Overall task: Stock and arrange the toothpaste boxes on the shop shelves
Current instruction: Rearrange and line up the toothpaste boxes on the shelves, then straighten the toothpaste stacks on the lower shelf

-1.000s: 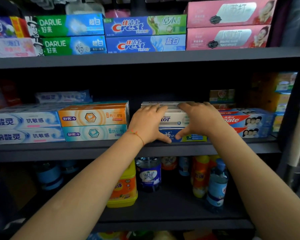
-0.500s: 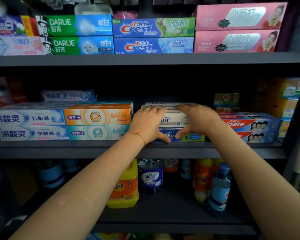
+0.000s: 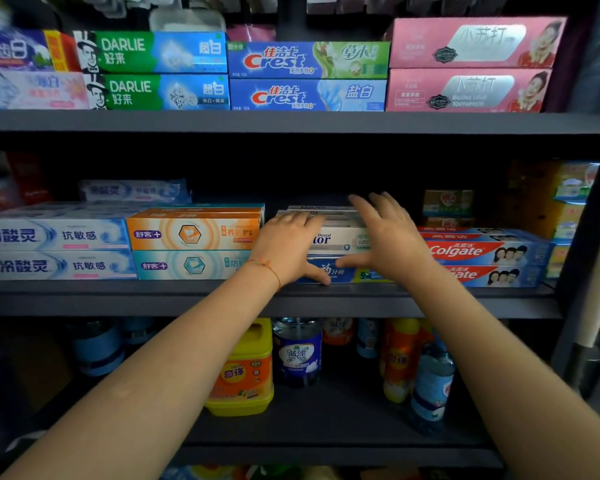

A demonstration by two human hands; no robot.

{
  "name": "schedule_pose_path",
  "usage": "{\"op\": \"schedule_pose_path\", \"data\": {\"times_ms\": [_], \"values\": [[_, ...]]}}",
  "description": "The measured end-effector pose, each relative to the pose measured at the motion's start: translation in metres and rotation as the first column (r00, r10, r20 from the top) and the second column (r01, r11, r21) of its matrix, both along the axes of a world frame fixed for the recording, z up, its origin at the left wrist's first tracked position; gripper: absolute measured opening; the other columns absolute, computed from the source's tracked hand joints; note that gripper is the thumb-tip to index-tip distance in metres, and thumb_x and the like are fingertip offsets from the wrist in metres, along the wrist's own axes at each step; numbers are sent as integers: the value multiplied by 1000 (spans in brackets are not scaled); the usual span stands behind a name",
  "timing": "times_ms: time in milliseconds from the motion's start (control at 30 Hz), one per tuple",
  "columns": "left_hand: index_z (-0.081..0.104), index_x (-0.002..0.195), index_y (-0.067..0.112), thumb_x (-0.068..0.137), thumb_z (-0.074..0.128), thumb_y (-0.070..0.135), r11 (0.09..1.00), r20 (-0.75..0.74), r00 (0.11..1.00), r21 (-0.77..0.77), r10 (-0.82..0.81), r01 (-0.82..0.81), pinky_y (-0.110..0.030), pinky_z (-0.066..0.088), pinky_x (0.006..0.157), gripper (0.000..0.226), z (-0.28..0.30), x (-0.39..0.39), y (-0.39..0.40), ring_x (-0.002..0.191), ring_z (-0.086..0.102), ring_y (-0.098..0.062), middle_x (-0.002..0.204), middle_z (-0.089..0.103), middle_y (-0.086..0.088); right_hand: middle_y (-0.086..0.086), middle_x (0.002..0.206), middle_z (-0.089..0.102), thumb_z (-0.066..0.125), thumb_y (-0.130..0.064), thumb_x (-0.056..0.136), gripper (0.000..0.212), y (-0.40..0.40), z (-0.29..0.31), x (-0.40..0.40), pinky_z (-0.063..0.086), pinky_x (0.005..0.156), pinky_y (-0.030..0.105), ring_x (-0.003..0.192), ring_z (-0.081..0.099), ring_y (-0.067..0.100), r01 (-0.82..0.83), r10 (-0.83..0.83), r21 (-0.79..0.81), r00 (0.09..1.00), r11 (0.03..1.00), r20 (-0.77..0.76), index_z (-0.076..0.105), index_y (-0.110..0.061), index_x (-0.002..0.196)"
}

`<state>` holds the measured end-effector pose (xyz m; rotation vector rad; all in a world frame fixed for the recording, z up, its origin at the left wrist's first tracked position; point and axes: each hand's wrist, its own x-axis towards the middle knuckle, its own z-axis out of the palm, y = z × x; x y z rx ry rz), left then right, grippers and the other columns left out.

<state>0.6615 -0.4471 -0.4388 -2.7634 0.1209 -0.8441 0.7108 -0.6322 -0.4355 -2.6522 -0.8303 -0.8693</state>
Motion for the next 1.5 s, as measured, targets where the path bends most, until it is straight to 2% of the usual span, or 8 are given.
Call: {"op": "schedule_pose_path", "data": {"times_ms": [167,300,400,533,733,1000,1333,1500], "values": [[19,156,17,78,66,66,1000,16,1000,18,-23,22,-40,5,124,103,-12,-9,-1,151,15,-25,163,21,-8,24,149,30,75,-24,83,91,9,-55,-26,34,114,47,141,27,36,-54,6,517,996,855,94,20,-2,153],[46,143,11,87,68,18,991,288,952,-51,-102,122,-48,33,115,60,-53,-33,-7,138,39,-32,148,44,-14,23,147,29,68,-13,88,86,16,-76,-30,44,105,44,135,35,36,-7,-3,648,1000,762,14,13,1,153],[62,126,9,90,53,26,983,389,917,-118,-87,143,-45,49,94,40,-87,-46,-13,115,56,-30,126,59,-12,19,143,34,63,-19,93,83,18,-77,-27,48,99,46,128,42,35,44,-2,679,998,733,-63,10,-2,153],[60,131,10,95,40,36,982,327,945,-175,-15,76,-43,50,89,49,-102,-48,-14,113,56,-28,126,59,-11,19,143,36,51,-27,100,71,18,-68,-23,44,97,46,127,43,36,101,13,709,988,698,-154,11,-3,154],[56,136,13,96,35,44,979,279,959,-202,44,14,-46,49,92,55,-104,-47,-10,116,54,-28,129,58,-11,19,141,36,49,-24,102,62,16,-61,-17,49,86,44,119,51,37,144,24,701,974,699,-224,17,-4,151],[55,138,14,97,33,47,980,250,967,-200,56,-4,-46,49,93,57,-103,-46,-9,119,53,-28,132,56,-10,19,150,31,76,-39,82,105,12,-58,-22,45,97,40,133,41,33,129,61,651,963,748,-261,8,-5,154],[55,135,12,96,34,47,978,278,959,-208,54,6,-49,46,98,57,-96,-46,-10,120,52,-30,132,56,-13,19,148,33,74,-37,85,98,9,-53,-21,43,97,39,132,41,33,128,80,671,960,730,-270,12,-6,154],[46,140,7,91,55,33,982,346,938,-177,1,64,-52,34,113,56,-60,-31,-8,136,38,-34,145,44,-18,17,136,39,68,-26,92,75,16,-56,-24,50,93,44,121,47,31,52,-41,714,999,699,-33,25,-11,150]]}}
